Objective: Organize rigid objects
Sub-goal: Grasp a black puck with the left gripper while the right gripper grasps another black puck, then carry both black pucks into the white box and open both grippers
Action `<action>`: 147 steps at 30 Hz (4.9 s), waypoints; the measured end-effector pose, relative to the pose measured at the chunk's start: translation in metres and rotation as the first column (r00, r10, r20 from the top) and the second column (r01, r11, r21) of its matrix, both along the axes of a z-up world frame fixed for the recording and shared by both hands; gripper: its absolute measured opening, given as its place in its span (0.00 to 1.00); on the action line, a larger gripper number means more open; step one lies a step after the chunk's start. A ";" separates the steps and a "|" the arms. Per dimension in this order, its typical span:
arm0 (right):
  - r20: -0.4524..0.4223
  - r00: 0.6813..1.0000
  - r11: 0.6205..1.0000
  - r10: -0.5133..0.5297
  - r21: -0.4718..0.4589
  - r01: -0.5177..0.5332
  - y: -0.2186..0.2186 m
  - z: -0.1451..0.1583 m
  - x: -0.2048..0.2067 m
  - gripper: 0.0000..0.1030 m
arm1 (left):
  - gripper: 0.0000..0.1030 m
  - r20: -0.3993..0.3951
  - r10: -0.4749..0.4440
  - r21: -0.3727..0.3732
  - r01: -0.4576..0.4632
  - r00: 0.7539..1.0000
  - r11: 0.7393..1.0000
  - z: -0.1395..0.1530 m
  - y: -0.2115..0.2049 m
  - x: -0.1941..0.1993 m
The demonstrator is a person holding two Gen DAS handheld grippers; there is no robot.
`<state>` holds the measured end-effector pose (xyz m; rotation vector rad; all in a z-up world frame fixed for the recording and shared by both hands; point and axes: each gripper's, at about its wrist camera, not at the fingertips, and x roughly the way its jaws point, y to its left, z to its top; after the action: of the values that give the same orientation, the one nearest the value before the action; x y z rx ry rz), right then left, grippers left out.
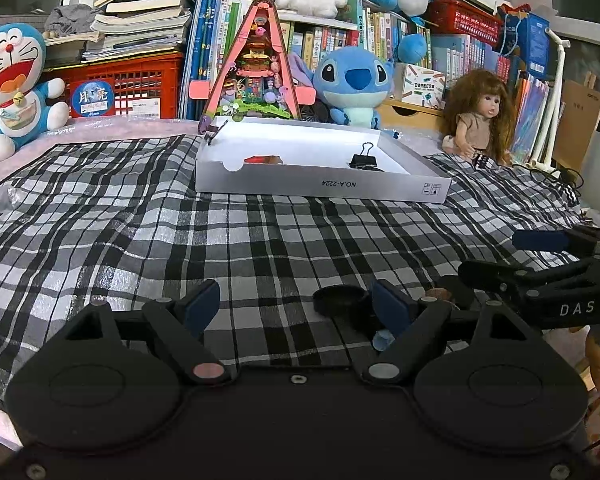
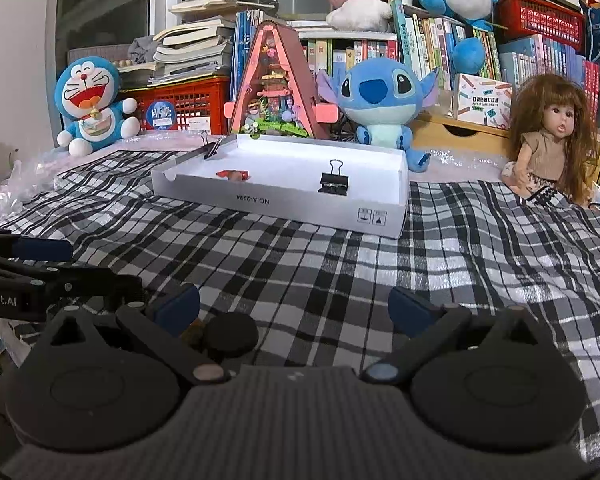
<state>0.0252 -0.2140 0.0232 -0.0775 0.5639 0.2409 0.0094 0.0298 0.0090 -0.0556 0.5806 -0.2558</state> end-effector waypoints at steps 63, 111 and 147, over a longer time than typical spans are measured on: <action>-0.039 0.999 0.999 0.036 -0.007 -0.036 0.016 -0.003 0.015 0.36 | 0.27 -0.011 -0.016 0.000 0.016 1.000 1.000 -0.004 -0.013 0.030; -0.135 0.987 0.981 -0.093 0.155 0.113 -0.003 0.042 0.126 0.36 | 0.27 -0.073 0.029 -0.121 -0.038 0.997 0.992 0.054 -0.004 0.153; -0.307 0.918 0.960 -0.250 0.045 0.276 0.014 -0.005 0.286 0.37 | 0.27 -0.215 0.119 -0.029 -0.128 0.969 0.991 0.000 -0.027 0.304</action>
<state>0.3114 -0.2004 0.0178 0.1231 0.8563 0.0118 0.3137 0.0024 0.0090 -0.1611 0.7819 -0.1418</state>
